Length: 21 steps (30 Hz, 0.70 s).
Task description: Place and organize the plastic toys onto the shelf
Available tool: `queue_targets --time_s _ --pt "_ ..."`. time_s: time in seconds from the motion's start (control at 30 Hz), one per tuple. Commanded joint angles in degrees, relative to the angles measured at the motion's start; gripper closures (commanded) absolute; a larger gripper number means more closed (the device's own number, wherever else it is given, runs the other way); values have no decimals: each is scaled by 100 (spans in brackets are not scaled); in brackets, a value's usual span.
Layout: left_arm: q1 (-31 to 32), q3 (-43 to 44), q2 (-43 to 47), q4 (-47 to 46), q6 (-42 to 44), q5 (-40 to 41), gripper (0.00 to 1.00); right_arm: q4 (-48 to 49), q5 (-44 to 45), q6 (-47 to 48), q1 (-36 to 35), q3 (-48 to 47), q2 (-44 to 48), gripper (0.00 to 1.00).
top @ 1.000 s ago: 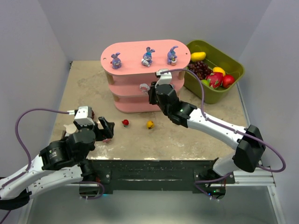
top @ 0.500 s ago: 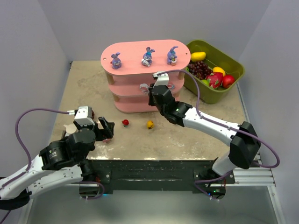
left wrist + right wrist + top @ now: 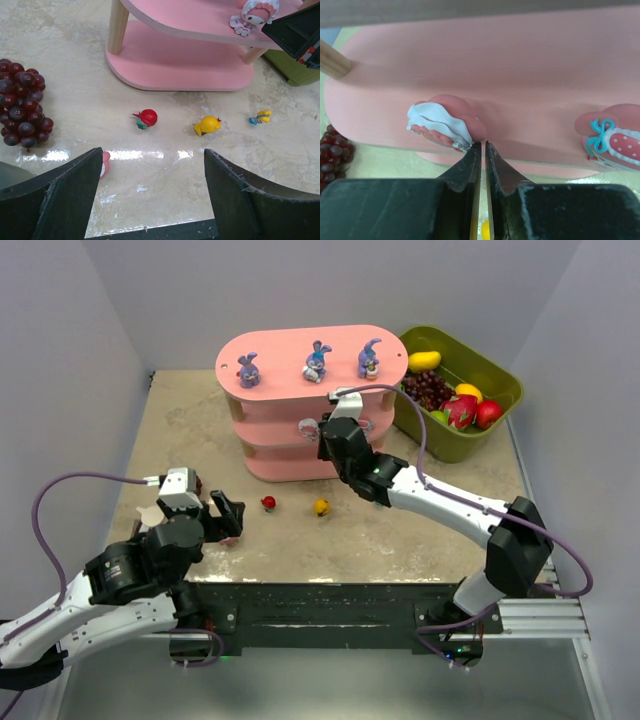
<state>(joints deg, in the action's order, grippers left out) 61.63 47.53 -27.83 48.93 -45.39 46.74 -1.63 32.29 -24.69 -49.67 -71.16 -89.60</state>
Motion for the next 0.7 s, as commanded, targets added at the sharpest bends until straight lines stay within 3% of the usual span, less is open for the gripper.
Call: queue_targets --time_s 0.0,0.43,0.67 --pt "7 37 33 -67 -40 177 14 277 260 -10 63 -337 -92 89" --pt "7 28 50 -76 -49 186 14 251 103 -28 115 -189 38 88" --pt "7 46 -3 -120 -23 204 13 180 -573 -36 98 294 706 71"
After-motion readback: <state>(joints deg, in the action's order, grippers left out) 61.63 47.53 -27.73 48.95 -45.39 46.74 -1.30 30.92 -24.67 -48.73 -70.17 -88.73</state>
